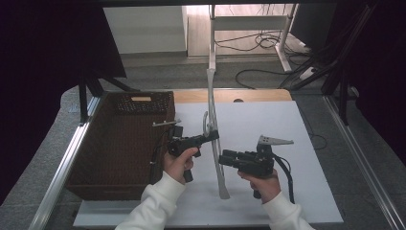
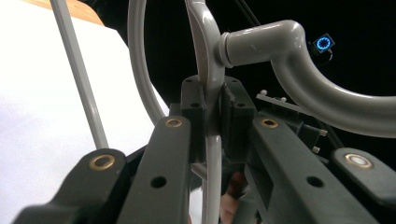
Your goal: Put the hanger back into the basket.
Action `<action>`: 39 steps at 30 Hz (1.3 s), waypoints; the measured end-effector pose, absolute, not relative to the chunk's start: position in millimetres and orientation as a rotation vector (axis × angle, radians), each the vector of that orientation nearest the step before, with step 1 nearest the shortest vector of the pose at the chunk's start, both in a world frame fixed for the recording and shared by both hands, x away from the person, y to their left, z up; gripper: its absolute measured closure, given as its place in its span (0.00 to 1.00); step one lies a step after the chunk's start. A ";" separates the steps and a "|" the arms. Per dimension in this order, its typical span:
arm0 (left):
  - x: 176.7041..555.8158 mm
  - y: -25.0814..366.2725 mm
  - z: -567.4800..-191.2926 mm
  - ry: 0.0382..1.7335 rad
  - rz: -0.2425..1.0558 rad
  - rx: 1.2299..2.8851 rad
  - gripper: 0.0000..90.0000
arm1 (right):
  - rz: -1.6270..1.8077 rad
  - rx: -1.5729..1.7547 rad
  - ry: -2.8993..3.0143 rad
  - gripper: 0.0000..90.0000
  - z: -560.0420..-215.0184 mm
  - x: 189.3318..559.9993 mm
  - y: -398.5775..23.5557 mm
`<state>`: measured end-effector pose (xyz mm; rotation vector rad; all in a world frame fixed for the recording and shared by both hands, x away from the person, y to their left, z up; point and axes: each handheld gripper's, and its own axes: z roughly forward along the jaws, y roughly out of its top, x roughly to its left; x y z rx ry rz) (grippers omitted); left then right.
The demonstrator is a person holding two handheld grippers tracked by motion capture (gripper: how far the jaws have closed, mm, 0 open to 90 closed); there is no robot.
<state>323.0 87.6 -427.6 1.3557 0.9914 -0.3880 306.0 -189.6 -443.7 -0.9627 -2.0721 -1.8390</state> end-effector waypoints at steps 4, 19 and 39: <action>323.1 90.8 -423.2 0.996 -0.390 1.377 0.91 | -1.870 -0.956 -2.103 0.48 -435.0 302.3 -200.9; 326.1 106.8 -402.5 1.019 -0.377 1.498 0.91 | -1.853 -1.080 -2.189 0.40 -436.4 302.0 -248.5; 330.0 133.4 -372.1 1.017 -0.368 1.648 0.91 | -1.832 -1.165 -2.221 0.40 -444.1 308.7 -260.1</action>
